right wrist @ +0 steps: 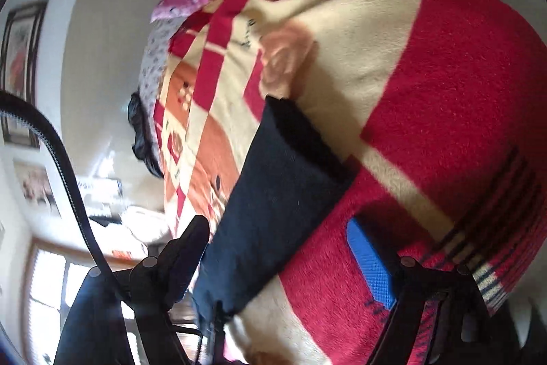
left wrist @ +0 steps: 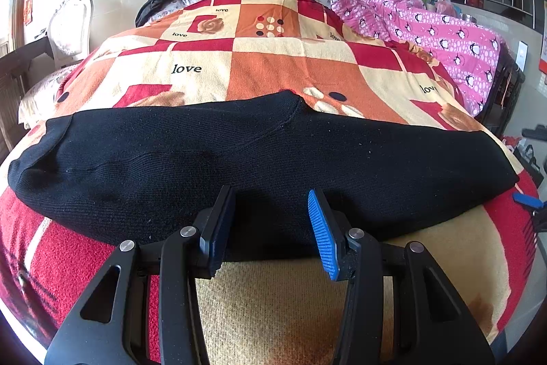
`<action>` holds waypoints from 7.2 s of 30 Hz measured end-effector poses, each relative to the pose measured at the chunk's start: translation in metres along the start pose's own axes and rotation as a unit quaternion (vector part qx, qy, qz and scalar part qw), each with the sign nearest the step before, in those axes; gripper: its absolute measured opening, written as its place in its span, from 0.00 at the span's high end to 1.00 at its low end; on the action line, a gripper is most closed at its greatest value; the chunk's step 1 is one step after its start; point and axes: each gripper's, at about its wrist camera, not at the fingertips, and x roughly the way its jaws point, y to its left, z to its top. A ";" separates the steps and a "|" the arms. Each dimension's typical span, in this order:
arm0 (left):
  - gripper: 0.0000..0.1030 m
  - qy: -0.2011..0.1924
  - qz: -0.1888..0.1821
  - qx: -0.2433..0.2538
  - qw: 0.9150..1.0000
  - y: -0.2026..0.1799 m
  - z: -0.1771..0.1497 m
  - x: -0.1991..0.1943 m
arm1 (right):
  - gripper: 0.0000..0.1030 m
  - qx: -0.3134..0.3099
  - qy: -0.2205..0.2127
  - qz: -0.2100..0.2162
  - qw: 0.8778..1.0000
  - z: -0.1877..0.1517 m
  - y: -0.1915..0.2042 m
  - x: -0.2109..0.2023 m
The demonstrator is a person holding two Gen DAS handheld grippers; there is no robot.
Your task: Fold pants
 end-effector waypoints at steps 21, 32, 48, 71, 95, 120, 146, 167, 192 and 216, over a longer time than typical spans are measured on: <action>0.57 -0.001 0.000 0.000 1.000 0.000 0.000 0.001 | 0.47 -0.114 -0.107 -0.028 0.987 -0.017 0.010 0.002; 0.57 0.022 -0.044 0.007 0.999 -0.009 0.037 -0.014 | 0.89 -0.192 -0.106 -0.069 0.973 -0.019 0.010 0.018; 0.31 0.339 -0.283 0.162 0.883 -0.239 0.139 0.102 | 0.90 -0.577 -0.233 -0.194 0.759 -0.109 0.054 0.045; 0.90 0.283 -0.238 0.142 0.918 -0.166 0.160 0.091 | 0.90 -0.699 -0.226 -0.172 0.657 -0.178 0.088 0.059; 0.84 0.262 -0.252 -0.022 0.931 0.079 0.115 0.099 | 0.90 -0.836 -0.059 -0.155 0.523 -0.335 0.145 0.168; 0.79 0.142 -0.200 -0.112 0.963 0.072 0.061 0.059 | 0.50 -0.759 0.180 0.032 0.625 -0.128 0.161 0.115; 0.77 0.036 -0.144 -0.117 0.982 0.088 0.018 0.006 | 0.38 -0.754 0.198 0.040 0.625 -0.167 0.217 0.172; 0.49 -0.026 -0.106 -0.258 0.960 0.171 -0.014 -0.068 | 0.35 -0.724 0.024 0.016 0.690 -0.161 0.220 0.144; 0.40 0.033 -0.145 -0.527 0.837 0.264 0.016 0.001 | 0.35 -0.607 0.071 0.063 0.789 -0.100 0.158 0.134; 0.91 -0.104 0.141 -0.193 0.965 0.171 0.013 -0.024 | 0.35 -0.535 0.104 0.071 0.836 -0.088 0.181 0.135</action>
